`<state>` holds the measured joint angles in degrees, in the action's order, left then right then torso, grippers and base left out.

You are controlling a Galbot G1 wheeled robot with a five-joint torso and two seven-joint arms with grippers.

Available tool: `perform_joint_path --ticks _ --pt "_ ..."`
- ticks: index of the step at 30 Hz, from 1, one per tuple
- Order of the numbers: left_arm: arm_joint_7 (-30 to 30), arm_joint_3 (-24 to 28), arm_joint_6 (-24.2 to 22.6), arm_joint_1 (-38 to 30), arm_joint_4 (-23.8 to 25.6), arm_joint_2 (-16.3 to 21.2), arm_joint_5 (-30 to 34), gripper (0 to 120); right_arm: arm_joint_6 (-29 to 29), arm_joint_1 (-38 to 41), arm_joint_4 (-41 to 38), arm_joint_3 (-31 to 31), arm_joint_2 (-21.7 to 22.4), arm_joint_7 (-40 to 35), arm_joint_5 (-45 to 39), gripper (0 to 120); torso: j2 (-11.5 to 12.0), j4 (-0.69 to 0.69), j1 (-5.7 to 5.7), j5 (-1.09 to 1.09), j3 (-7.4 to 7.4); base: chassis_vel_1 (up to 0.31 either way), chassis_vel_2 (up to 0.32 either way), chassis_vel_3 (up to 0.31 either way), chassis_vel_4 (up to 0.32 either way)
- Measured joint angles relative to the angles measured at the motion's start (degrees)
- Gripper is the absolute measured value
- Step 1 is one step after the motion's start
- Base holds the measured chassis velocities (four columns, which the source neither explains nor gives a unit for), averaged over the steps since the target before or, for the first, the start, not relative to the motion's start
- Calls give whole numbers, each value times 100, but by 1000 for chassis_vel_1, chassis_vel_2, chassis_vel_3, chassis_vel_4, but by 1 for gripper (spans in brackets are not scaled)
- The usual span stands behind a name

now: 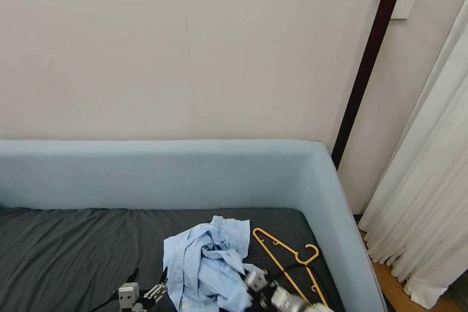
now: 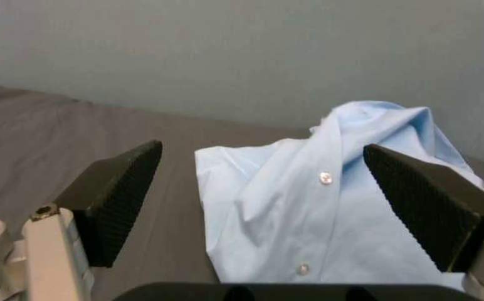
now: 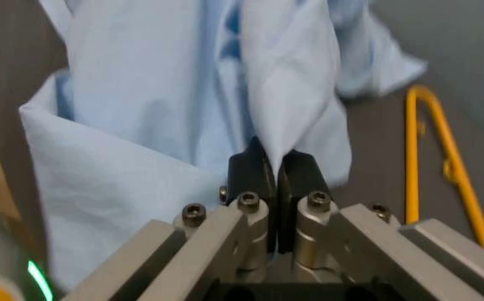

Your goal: Pick up the clothes from the sofa and hang them on the clothes hanger.

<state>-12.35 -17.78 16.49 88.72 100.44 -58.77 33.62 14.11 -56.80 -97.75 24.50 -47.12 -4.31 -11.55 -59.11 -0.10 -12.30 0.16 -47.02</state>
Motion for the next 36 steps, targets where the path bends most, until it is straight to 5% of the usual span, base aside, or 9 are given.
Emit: perform_joint_path --ticks 12,19,30,36 --pt "-29 44 -186 -89 193 136 11 95 791 -767 -797 -310 313 157 -152 0 0 3 0 -1 0 0 0 0 0" --pt "16 201 -519 -232 737 724 0 95 691 -1201 -801 -492 211 103 127 0 0 1 -1 0 -1 0 0 0 0" --pt "13 112 -508 -235 682 770 23 95 541 -1459 -470 -593 -62 111 481 0 0 3 -1 -1 -1 0 0 0 0" --pt "41 89 -389 -161 439 637 4 95 498 -1674 -1263 -875 218 22 -223 17 0 3 -1 -1 -1 0 0 0 0"
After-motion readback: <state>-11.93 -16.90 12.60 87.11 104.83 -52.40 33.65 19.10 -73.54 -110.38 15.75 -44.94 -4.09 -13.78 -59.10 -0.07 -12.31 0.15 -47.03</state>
